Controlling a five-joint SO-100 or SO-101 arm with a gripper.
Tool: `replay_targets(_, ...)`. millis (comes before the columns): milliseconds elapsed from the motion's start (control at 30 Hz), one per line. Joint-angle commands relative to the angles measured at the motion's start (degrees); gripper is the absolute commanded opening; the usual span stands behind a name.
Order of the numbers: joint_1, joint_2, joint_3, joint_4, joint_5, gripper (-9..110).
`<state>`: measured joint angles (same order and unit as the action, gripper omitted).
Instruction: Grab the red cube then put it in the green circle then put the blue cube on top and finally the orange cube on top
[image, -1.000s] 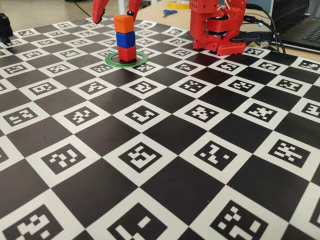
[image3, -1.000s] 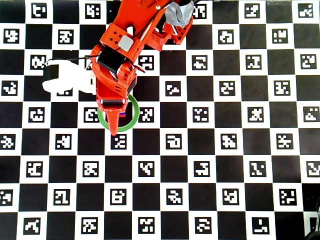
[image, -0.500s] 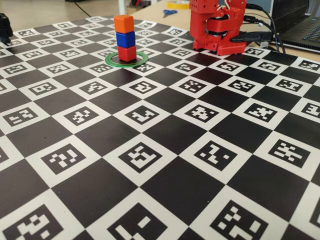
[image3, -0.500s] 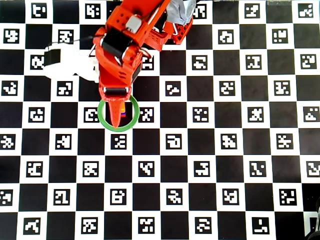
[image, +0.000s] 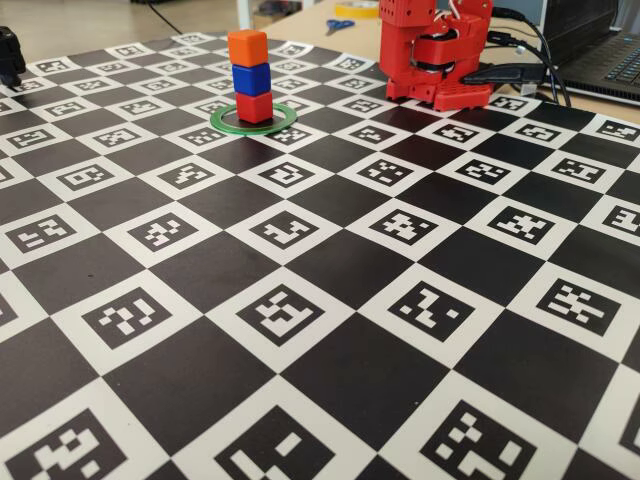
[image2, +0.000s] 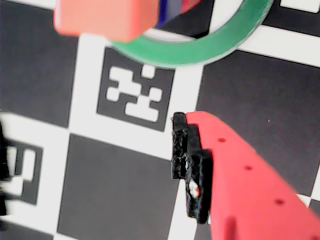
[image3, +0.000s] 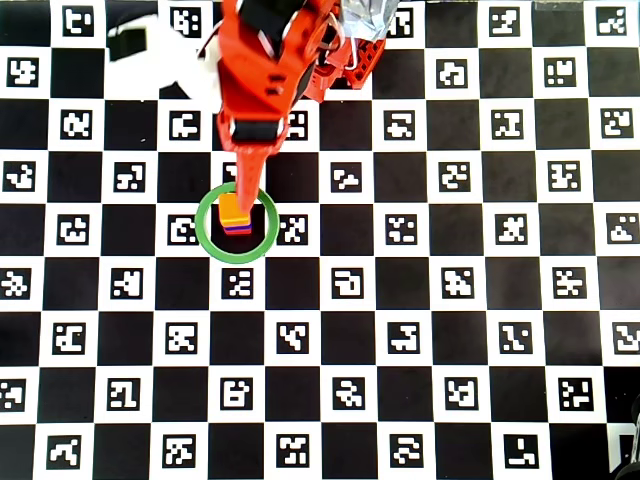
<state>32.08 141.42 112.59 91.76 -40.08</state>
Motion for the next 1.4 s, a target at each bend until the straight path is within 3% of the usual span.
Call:
replay_targets(0,-1.8,6.0,1.1,0.6,-0.9,10)
replay_targets(167,-5.8,12.2,6.2,1.1,-2.4,-5)
replay_targets(367,-13.1,18.5,12.1,0.9,-4.2,-5)
replay_targets(733,-27.2,29.7,27.9,-9.8,-9.9,-6)
replay_targets(1367,-34.9,39.5,58.1,-21.6,-29.3,-6)
